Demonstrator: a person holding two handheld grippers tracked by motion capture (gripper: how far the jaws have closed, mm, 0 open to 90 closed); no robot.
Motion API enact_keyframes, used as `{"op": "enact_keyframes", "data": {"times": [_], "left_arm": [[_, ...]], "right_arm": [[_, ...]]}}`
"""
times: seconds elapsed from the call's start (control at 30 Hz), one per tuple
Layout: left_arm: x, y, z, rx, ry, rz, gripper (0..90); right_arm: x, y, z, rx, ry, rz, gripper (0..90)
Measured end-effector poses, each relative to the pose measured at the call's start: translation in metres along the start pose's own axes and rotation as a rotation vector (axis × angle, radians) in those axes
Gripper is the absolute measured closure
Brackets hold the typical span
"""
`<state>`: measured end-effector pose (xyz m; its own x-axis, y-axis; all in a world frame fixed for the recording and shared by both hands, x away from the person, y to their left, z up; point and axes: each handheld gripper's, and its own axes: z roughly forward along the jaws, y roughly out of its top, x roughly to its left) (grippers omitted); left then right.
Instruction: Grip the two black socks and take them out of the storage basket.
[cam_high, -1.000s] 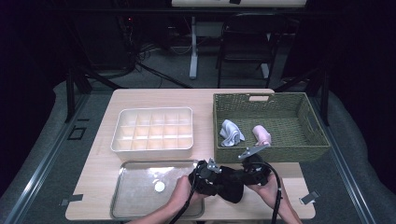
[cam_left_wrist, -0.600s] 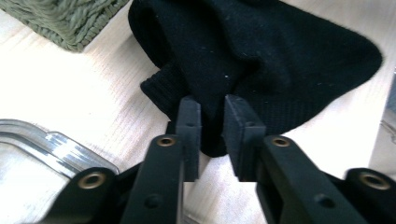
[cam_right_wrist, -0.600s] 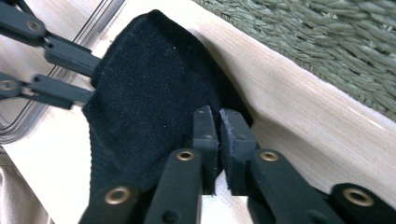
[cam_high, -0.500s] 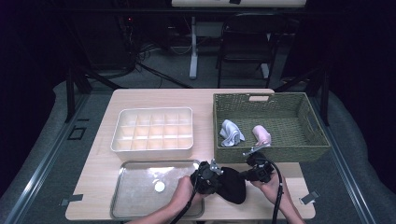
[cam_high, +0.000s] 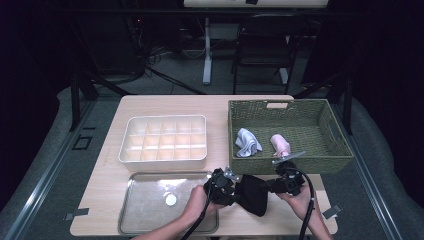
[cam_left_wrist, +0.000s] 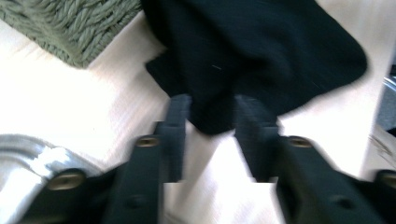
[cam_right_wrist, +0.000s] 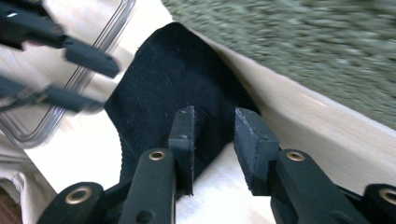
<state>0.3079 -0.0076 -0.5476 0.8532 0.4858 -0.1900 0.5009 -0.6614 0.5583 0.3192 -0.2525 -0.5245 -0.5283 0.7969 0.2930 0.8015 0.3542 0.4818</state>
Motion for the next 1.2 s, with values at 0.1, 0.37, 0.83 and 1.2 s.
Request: {"op": "enact_keyframes", "data": {"times": [0.1, 0.37, 0.83, 1.2], "left_arm": [[-0.004, 0.0, 0.004, 0.02, -0.006, 0.013, 51.8], [-0.004, 0.002, 0.021, 0.033, 0.005, 0.011, 62.3], [0.008, 0.007, 0.023, 0.0, 0.011, -0.04, 68.7], [0.035, -0.001, -0.031, -0.028, 0.028, -0.106, 56.2]], "right_arm": [[-0.007, -0.001, 0.006, 0.008, 0.013, 0.034, 57.4], [-0.015, -0.001, 0.017, 0.022, 0.039, 0.083, 72.6], [0.027, 0.004, -0.024, -0.078, -0.04, -0.044, 84.0], [0.071, 0.005, -0.009, -0.023, -0.02, -0.186, 82.7]]}}
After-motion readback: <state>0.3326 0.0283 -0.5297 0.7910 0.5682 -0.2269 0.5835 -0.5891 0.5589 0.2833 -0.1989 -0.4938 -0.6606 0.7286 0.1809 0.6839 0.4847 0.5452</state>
